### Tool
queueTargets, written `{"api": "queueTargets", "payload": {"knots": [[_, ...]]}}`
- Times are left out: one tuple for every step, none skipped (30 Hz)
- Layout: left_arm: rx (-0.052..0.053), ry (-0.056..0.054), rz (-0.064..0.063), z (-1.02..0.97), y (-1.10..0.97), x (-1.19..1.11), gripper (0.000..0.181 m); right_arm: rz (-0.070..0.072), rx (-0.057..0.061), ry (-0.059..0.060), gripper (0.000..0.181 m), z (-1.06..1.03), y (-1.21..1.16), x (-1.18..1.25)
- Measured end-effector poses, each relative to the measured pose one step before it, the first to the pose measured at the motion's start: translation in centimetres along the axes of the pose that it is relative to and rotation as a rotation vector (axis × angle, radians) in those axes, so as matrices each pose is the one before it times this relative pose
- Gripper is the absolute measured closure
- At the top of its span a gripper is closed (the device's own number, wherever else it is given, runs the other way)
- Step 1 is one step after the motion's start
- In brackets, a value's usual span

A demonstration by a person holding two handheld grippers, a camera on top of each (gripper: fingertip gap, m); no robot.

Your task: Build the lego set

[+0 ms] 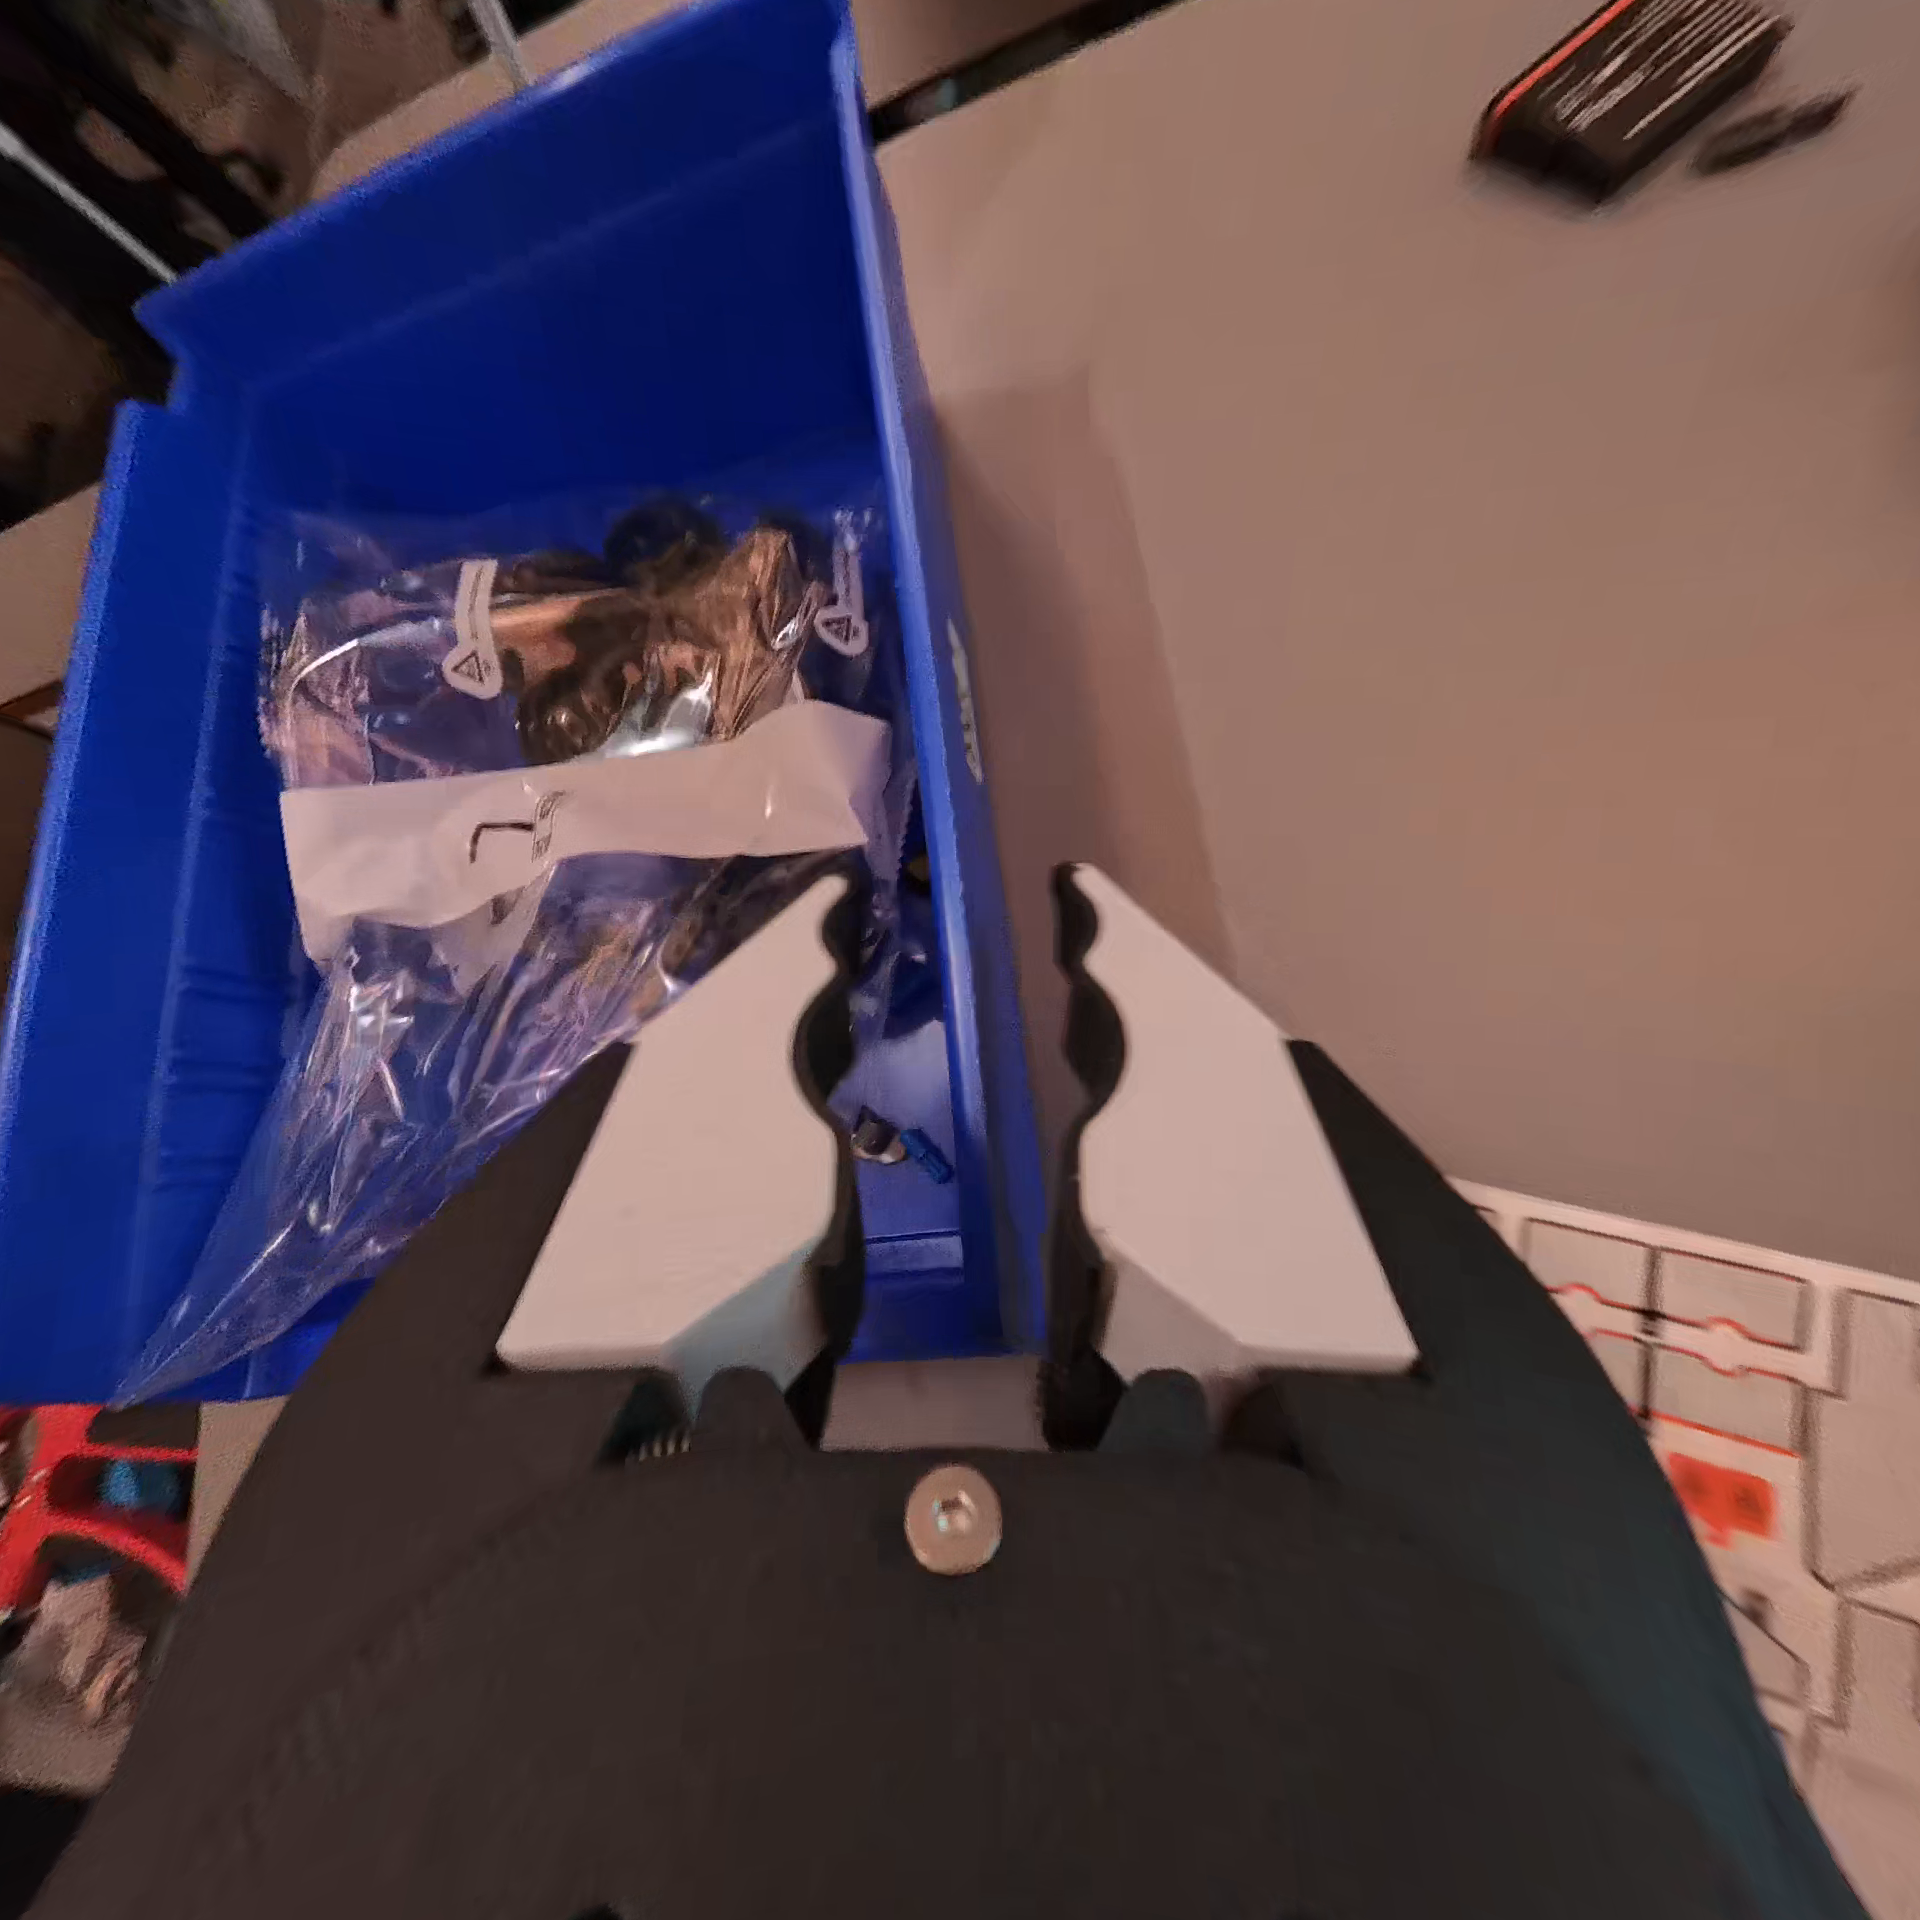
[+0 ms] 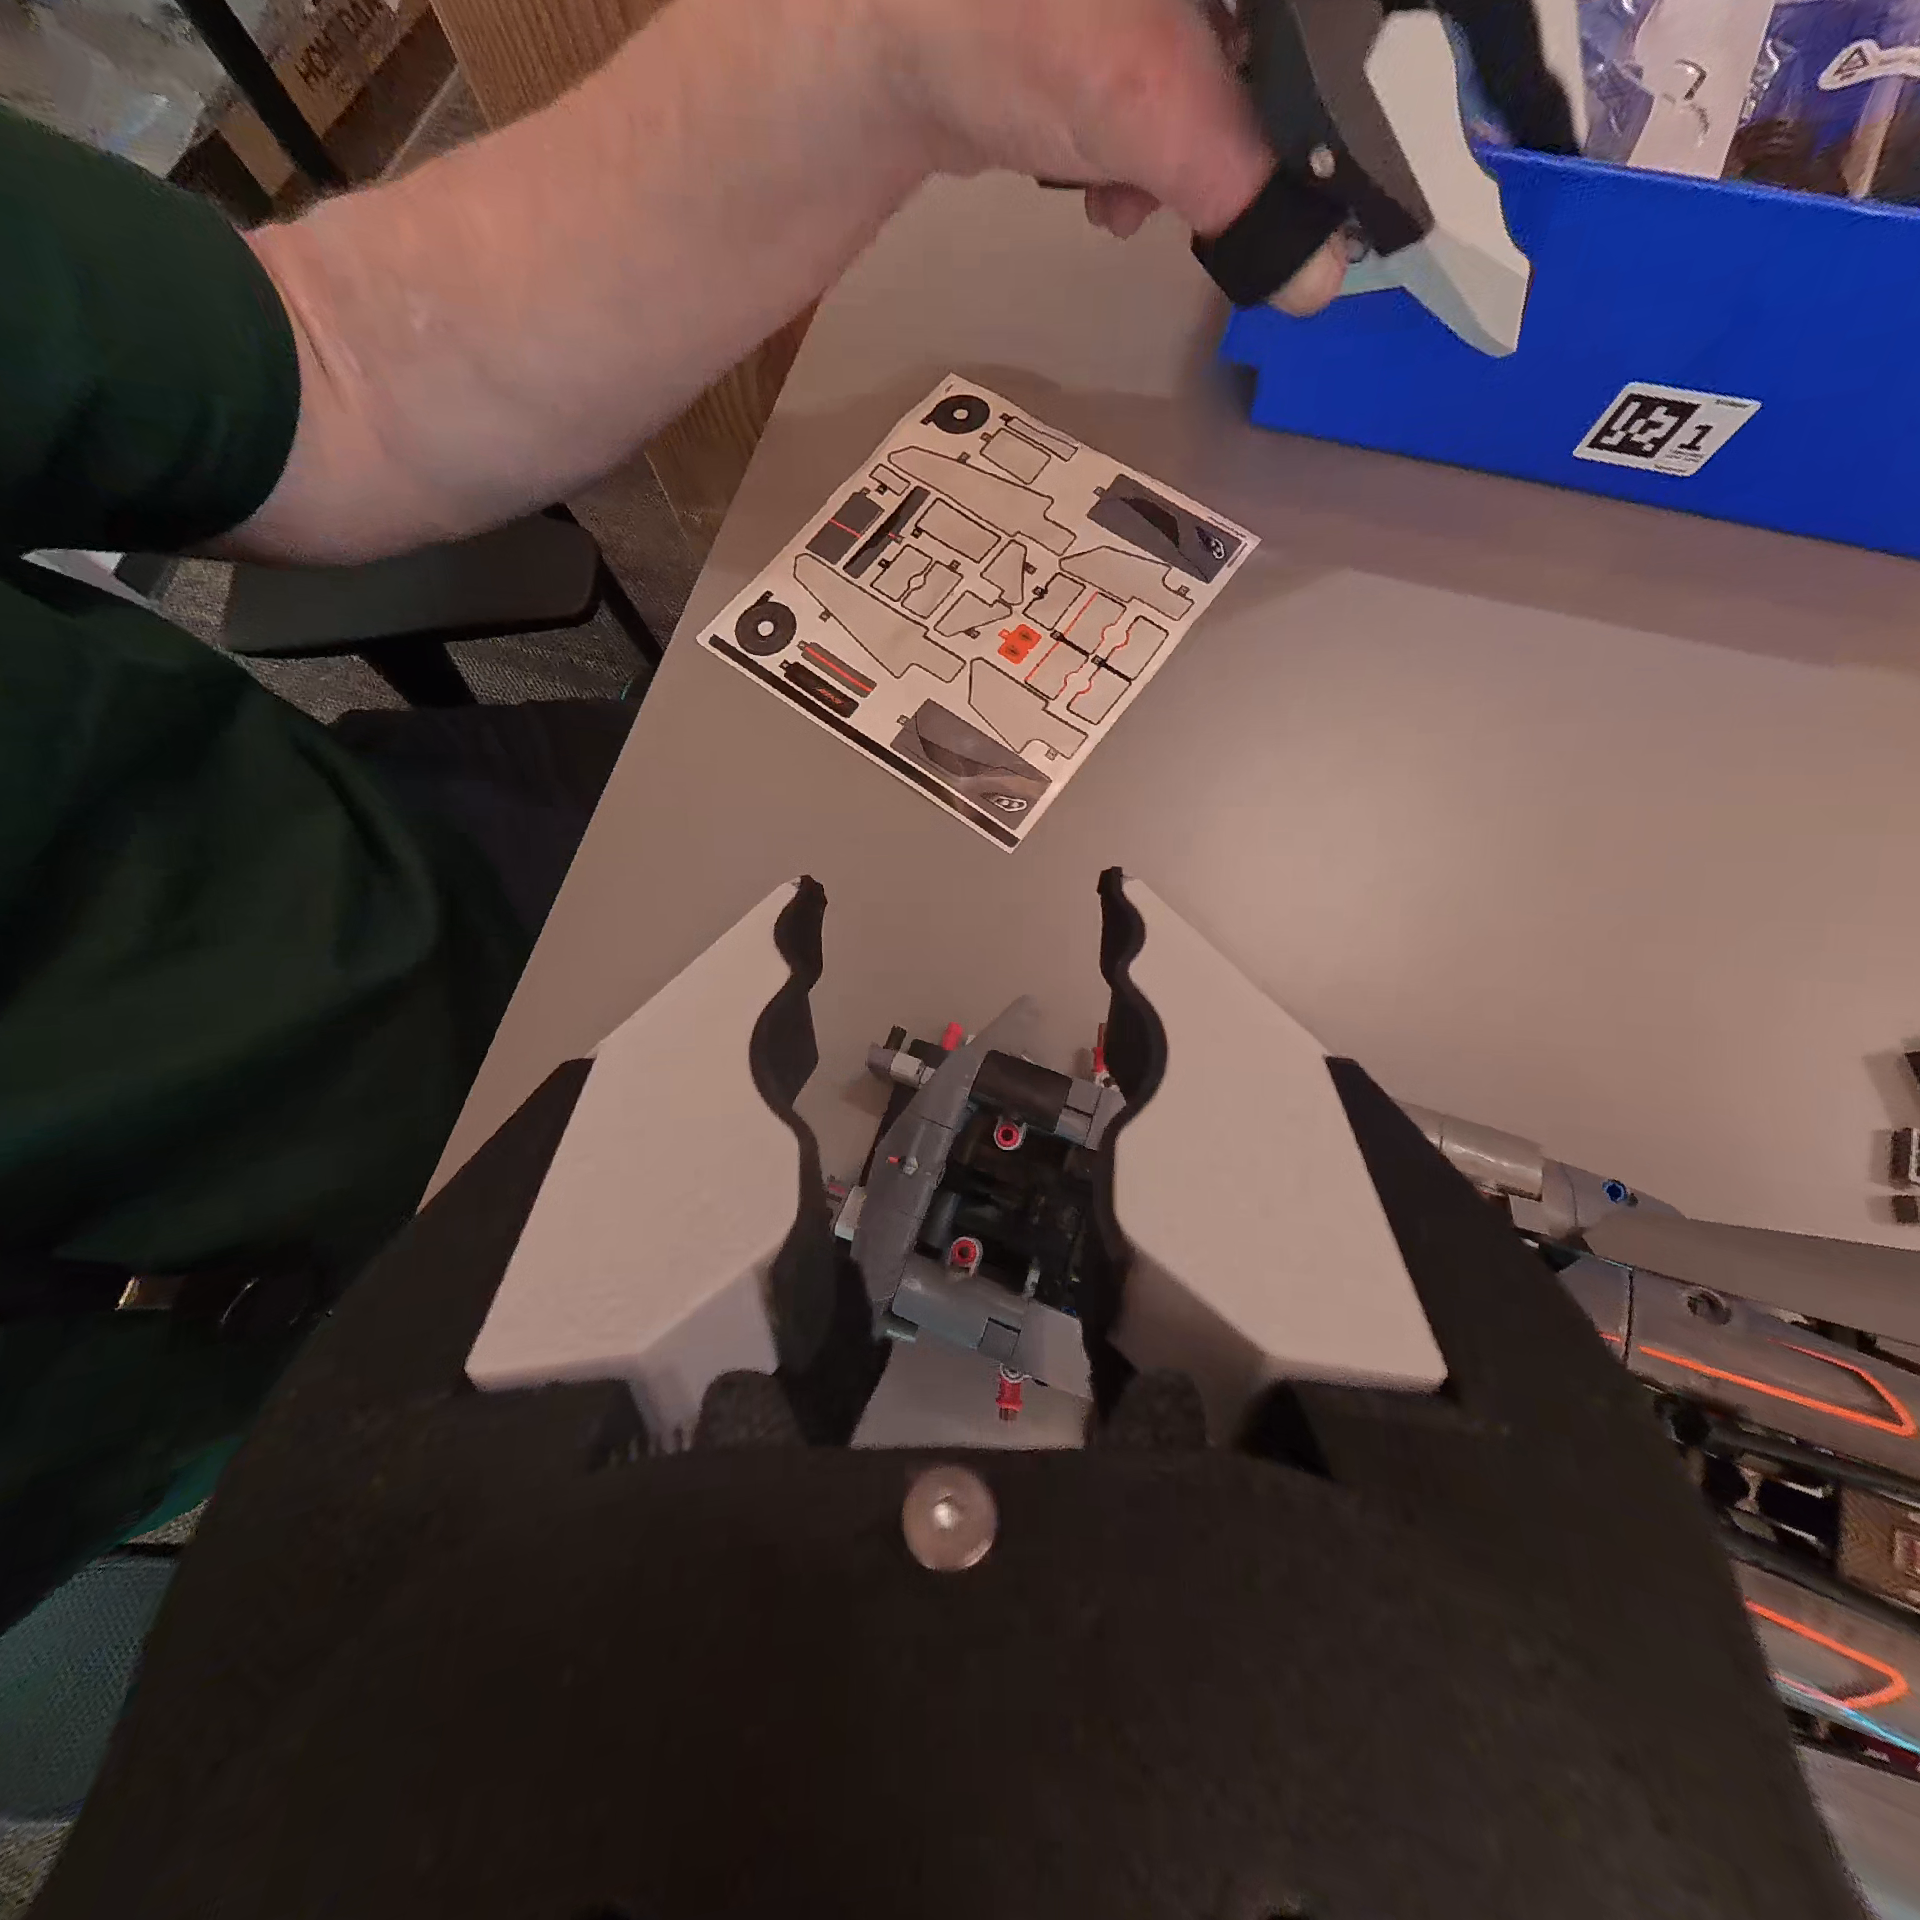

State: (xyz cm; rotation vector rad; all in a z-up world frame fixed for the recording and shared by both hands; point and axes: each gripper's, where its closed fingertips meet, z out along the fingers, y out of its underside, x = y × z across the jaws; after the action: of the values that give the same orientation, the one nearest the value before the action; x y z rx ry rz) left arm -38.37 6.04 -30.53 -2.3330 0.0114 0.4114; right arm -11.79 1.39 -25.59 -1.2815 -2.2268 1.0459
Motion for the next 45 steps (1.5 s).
{"api": "queueTargets", "payload": {"knots": [[-0.0184, -0.0356, 0.0080, 0.592, 0.590, -0.239, 0.170, -0.0048, -0.0016, -0.0001, 0.129, 0.053, -0.062, -0.140], [-0.0033, 0.0195, 0.0041, 0.487, 0.354, 0.465, 0.176, -0.0053, -0.0033, 0.0009, 0.129, 0.056, -0.039, -0.138], [0.0101, -0.0023, -0.0030, 0.264, 0.110, 0.023, 0.176, -0.0062, -0.0046, 0.0023, 0.129, 0.040, -0.017, -0.117], [0.0140, 0.0031, -0.0187, 0.044, -0.039, 0.008, 0.176, -0.0065, -0.0036, 0.0048, 0.130, 0.012, -0.028, -0.075], [-0.0001, 0.0004, -0.0159, -0.075, 0.067, 0.027, 0.177, -0.0049, -0.0017, 0.0049, 0.130, -0.033, -0.033, -0.049], [-0.0059, -0.0144, 0.0060, -0.163, 0.172, -0.050, 0.177, -0.0032, -0.0008, 0.0022, 0.130, -0.045, -0.031, -0.042], [-0.0021, -0.0108, 0.0005, -0.218, 0.239, -0.029, 0.177, -0.0021, 0.0000, 0.0011, 0.130, -0.072, -0.028, -0.028], [0.0044, 0.0051, -0.0188, -0.305, 0.259, 0.069, 0.177, -0.0008, 0.0007, 0.0016, 0.131, -0.068, -0.025, 0.023], [0.0048, 0.0061, -0.0172, -0.411, 0.364, 0.032, 0.177, 0.0001, 0.0008, 0.0019, 0.131, -0.066, -0.001, 0.047], [-0.0015, -0.0108, -0.0076, -0.495, 0.525, -0.164, 0.177, 0.0007, 0.0004, 0.0011, 0.131, -0.041, 0.033, 0.068], [0.0002, -0.0131, -0.0063, -0.520, 0.556, -0.193, 0.177, 0.0024, -0.0001, 0.0002, 0.131, -0.007, 0.060, 0.076], [0.0057, -0.0007, -0.0146, -0.526, 0.511, -0.093, 0.177, 0.0036, 0.0005, -0.0010, 0.131, 0.013, 0.036, 0.053], [0.0073, -0.0042, -0.0118, -0.523, 0.501, -0.098, 0.177, 0.0033, 0.0024, -0.0028, 0.131, 0.008, -0.013, 0.008], [0.0036, -0.0112, -0.0088, -0.537, 0.532, -0.145, 0.177, 0.0025, 0.0034, -0.0044, 0.132, 0.020, -0.032, -0.040], [0.0020, -0.0062, -0.0077, -0.596, 0.528, -0.070, 0.178, 0.0016, 0.0021, -0.0046, 0.132, 0.053, -0.024, -0.058], [-0.0005, 0.0047, -0.0096, -0.611, 0.498, 0.065, 0.178, 0.0006, 0.0002, -0.0042, 0.132, 0.085, 0.003, -0.060], [-0.0038, -0.0054, 0.0013, -0.613, 0.495, 0.014, 0.178, 0.0006, -0.0007, -0.0054, 0.132, 0.104, 0.033, -0.071], [-0.0021, -0.0112, 0.0010, -0.535, 0.489, -0.043, 0.178, 0.0018, -0.0011, -0.0065, 0.132, 0.136, 0.033, -0.063], [0.0068, -0.0027, -0.0067, -0.462, 0.395, 0.021, 0.178, 0.0014, -0.0009, -0.0057, 0.132, 0.149, 0.020, -0.074], [0.0053, -0.0006, -0.0057, -0.477, 0.385, 0.007, 0.178, 0.0004, -0.0011, -0.0051, 0.132, 0.148, 0.012, -0.089], [0.0045, 0.0029, 0.0018, -0.422, 0.340, 0.078, 0.178, 0.0003, -0.0024, -0.0056, 0.132, 0.160, 0.025, -0.105], [0.0076, 0.0119, -0.0030, -0.346, 0.232, 0.165, 0.178, -0.0005, -0.0028, -0.0049, 0.132, 0.156, 0.032, -0.102], [0.0052, 0.0114, -0.0040, -0.246, 0.157, 0.073, 0.179, -0.0006, -0.0019, -0.0040, 0.131, 0.146, 0.034, -0.090], [0.0032, 0.0095, -0.0024, -0.164, 0.125, 0.008, 0.179, 0.0005, -0.0016, -0.0043, 0.131, 0.143, 0.020, -0.089], [0.0030, 0.0107, -0.0048, -0.115, 0.081, 0.052, 0.179, 0.0007, -0.0014, -0.0038, 0.131, 0.135, 0.024, -0.066], [0.0013, 0.0055, 0.0015, -0.087, 0.052, 0.003, 0.179, -0.0008, -0.0007, -0.0036, 0.130, 0.118, -0.004, -0.081], [0.0030, -0.0078, 0.0018, -0.085, -0.008, -0.126, 0.177, -0.0016, -0.0003, -0.0030, 0.130, 0.096, 0.001, -0.085], [0.0075, -0.0215, 0.0112, -0.231, -0.085, -0.276, 0.173, -0.0002, 0.0001, -0.0007, 0.130, 0.044, -0.011, -0.028], [0.0081, -0.0285, 0.0041, -0.472, -0.188, -0.434, 0.153, 0.0013, 0.0016, 0.0012, 0.129, -0.016, -0.027, 0.031], [0.0043, 0.0158, -0.0004, -0.607, -0.262, 0.096, 0.132, 0.0016, 0.0031, 0.0008, 0.129, -0.067, -0.034, 0.031], [0.0068, 0.0269, -0.0059, -0.746, -0.472, 0.149, 0.119, 0.0015, 0.0039, 0.0002, 0.129, -0.109, -0.032, 0.054], [0.0092, 0.0292, 0.0057, -0.830, -0.590, 0.161, 0.114, 0.0017, 0.0045, 0.0011, 0.129, -0.123, -0.027, 0.098], [0.0086, 0.0228, 0.0059, -0.806, -0.721, 0.032, 0.110, 0.0023, 0.0054, 0.0013, 0.129, -0.162, -0.043, 0.109], [0.0268, 0.0054, 0.0097, -0.803, -1.185, -0.226, 0.109, 0.0034, 0.0075, -0.0001, 0.129, -0.162, -0.064, 0.106], [0.0346, -0.0002, 0.0118, -0.666, -1.488, -0.335, 0.108, 0.0047, 0.0088, -0.0029, 0.129, -0.164, -0.075, 0.062], [0.0282, 0.0018, 0.0142, -0.352, -1.552, -0.379, 0.108, 0.0046, 0.0080, -0.0023, 0.129, -0.153, -0.068, 0.067], [0.0212, -0.0012, 0.0176, 0.068, -1.545, -0.576, 0.109, 0.0040, 0.0074, 0.0009, 0.129, -0.145, -0.060, 0.122], [0.0095, -0.0038, 0.0070, 0.528, -1.441, -0.865, 0.110, 0.0043, 0.0069, 0.0000, 0.129, -0.127, -0.058, 0.097], [0.0057, -0.0005, -0.0177, 0.994, -1.471, -1.130, 0.110, 0.0038, 0.0061, -0.0025, 0.129, -0.117, -0.060, 0.056], [0.0227, 0.0195, -0.0433, 1.400, -1.783, -1.014, 0.110, 0.0026, 0.0048, -0.0016, 0.129, -0.095, -0.039, 0.044], [0.0280, 0.0573, -0.0738, 1.759, -1.865, -0.554, 0.108, 0.0017, 0.0031, 0.0009, 0.129, -0.097, -0.022, 0.069], [0.0178, 0.0621, -0.0924, 2.044, -1.747, -0.524, 0.096, 0.0005, 0.0014, 0.0021, 0.129, -0.077, 0.017, 0.072], [0.0362, 0.0423, -0.0908, 2.081, -2.020, -0.791, 0.086, 0.0001, 0.0000, 0.0019, 0.129, -0.088, 0.040, 0.059], [0.0540, 0.0341, -0.0998, 2.112, -2.151, -0.889, 0.087, 0.0014, 0.0006, 0.0025, 0.129, -0.083, 0.029, 0.071], [0.0229, 0.0440, -0.1014, 2.319, -1.506, -0.578, 0.085, 0.0026, 0.0022, 0.0014, 0.129, -0.081, -0.002, 0.069]]}}
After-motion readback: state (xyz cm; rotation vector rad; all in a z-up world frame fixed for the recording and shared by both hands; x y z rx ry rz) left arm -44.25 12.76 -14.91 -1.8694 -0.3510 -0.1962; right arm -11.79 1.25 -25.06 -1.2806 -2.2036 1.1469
